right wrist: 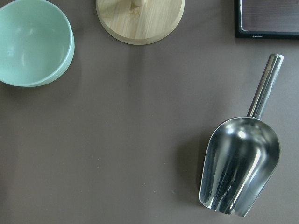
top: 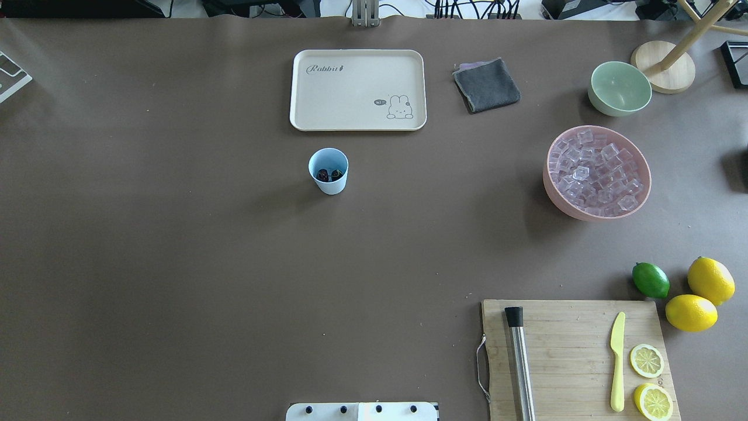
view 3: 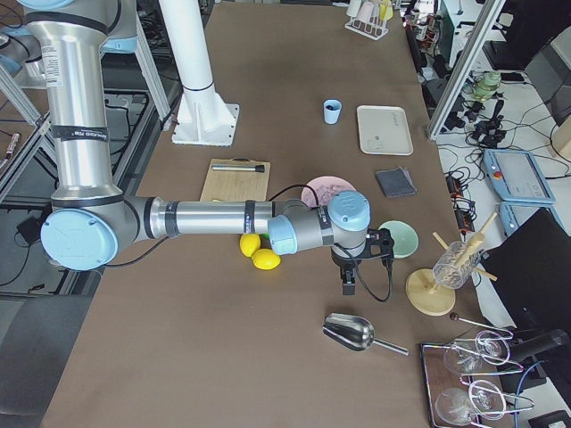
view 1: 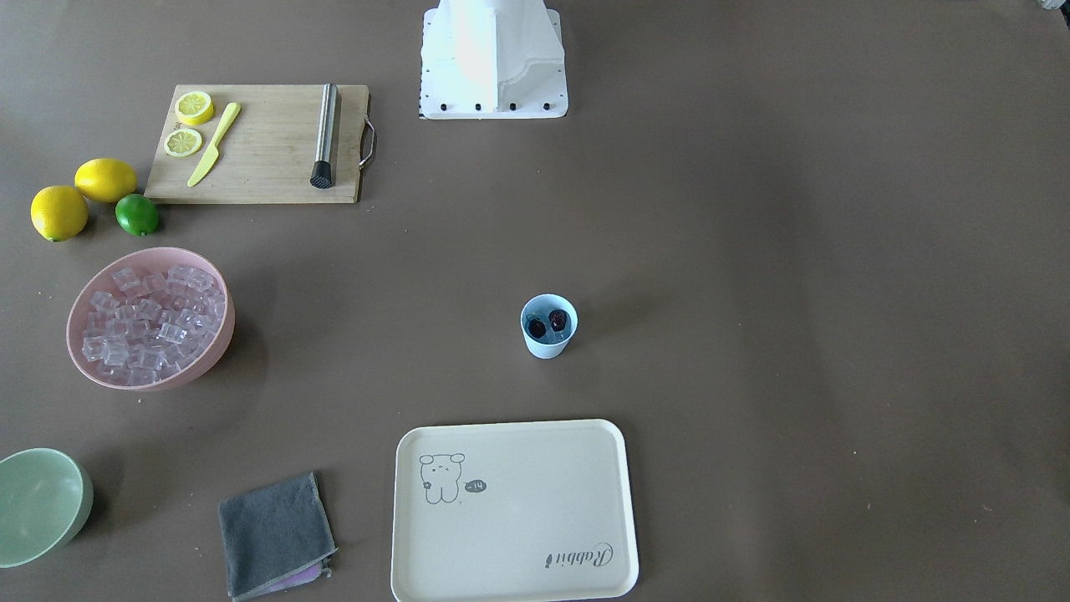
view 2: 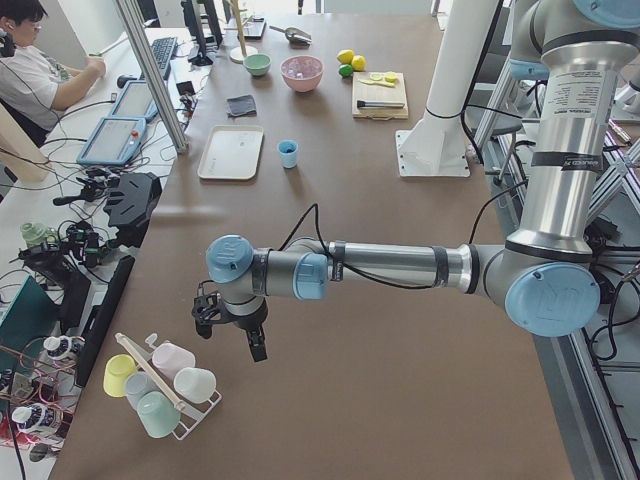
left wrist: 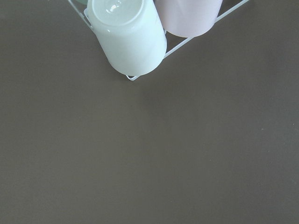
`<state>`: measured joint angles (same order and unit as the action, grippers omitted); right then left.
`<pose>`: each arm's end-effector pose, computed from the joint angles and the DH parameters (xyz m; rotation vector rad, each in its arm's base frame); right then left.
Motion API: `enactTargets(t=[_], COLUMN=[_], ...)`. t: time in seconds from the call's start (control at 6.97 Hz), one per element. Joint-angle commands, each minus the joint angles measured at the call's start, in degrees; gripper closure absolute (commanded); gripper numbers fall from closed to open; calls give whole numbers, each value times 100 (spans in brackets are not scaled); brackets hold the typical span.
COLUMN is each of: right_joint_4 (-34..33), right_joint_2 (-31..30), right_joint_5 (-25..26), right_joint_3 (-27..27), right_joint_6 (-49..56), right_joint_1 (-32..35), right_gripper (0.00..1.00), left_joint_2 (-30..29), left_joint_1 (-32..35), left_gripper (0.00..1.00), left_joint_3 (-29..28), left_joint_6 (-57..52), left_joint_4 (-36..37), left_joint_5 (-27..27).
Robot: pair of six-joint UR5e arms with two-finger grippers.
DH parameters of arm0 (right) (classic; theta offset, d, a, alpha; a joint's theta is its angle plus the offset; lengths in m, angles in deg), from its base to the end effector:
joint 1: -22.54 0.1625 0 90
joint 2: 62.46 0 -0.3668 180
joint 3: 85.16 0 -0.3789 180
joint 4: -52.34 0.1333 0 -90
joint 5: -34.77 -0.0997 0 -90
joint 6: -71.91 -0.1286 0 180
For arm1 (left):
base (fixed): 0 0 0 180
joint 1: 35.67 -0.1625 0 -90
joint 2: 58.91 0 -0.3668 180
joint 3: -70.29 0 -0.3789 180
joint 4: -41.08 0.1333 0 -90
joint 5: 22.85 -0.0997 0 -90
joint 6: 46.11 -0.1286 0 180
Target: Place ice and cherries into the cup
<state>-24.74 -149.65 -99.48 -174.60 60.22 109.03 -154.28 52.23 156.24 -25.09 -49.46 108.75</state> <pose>0.0118 -0.5186 0.5768 0.1476 -0.7939 0.0327 -0.0290 -0.5173 0.6118 -0.1156 0.7204 -0.3037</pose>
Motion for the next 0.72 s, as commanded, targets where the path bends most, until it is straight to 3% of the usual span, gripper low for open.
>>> enactTargets(t=[0.0,0.57], right_joint_4=[9,18], right_joint_2=[0,-17], right_joint_5=[30,22], right_joint_3=[6,-3], right_joint_6=[0,0], right_joint_1=[0,0], right_gripper=[0,0], left_joint_2=[-8,-35], left_joint_1=[0,0], left_gripper=[2,2], left_joint_3=[1,18], left_joint_6=[7,7], left_joint_4=[-8,-8], left_joint_5=[-2,15])
